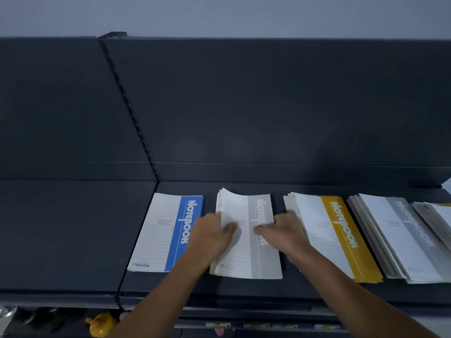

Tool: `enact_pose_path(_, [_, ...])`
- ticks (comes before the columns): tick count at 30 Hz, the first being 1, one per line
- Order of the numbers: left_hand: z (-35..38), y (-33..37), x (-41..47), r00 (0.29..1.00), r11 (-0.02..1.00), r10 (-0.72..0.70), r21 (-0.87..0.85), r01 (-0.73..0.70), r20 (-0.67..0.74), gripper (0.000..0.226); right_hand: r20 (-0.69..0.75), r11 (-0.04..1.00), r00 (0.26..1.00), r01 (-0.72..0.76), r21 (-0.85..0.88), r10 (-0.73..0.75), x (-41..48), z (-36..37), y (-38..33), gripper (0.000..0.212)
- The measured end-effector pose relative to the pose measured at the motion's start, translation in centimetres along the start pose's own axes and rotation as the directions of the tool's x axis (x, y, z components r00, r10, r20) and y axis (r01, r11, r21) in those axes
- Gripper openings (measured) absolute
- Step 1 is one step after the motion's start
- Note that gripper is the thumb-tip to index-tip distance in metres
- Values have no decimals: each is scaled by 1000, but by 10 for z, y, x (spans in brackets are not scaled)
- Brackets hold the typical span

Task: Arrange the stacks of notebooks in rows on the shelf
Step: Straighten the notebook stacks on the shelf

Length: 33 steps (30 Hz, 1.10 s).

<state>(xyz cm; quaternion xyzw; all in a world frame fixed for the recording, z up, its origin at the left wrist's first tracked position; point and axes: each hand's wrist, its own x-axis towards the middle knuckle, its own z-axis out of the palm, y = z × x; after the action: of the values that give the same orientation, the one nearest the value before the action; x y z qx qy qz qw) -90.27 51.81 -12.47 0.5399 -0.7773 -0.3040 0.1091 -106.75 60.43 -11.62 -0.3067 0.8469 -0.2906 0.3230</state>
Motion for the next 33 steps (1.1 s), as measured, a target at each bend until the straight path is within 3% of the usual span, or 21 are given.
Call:
enact_pose_path(9, [-1, 3, 3, 999, 980, 26, 195, -30, 21, 45, -18, 996, 1000, -18, -88, 17, 3, -4, -7, 39])
enact_pose_path(19, [0, 6, 2, 997, 954, 44, 293, -60, 60, 57, -99, 989, 994, 30, -142, -44, -8, 2, -3, 36])
enact_pose_path(24, [-15, 24, 3, 983, 947, 150, 300, -112, -106, 66, -196, 956, 967, 105, -275, -163, -13, -7, -4, 31])
enact_pose_path(27, [-17, 53, -3, 944, 946, 259, 253, -204, -205, 60, -308, 932, 911, 171, -319, -273, -19, -36, 3, 38])
enact_pose_path(29, [-8, 77, -9, 934, 944, 306, 183, -273, -183, 55, -357, 924, 887, 167, -343, -293, -20, -63, 18, 45])
enact_pose_path(33, [31, 124, -22, 958, 958, 286, 39, -285, -24, 51, -299, 926, 945, 13, -377, -135, -14, -108, 58, 49])
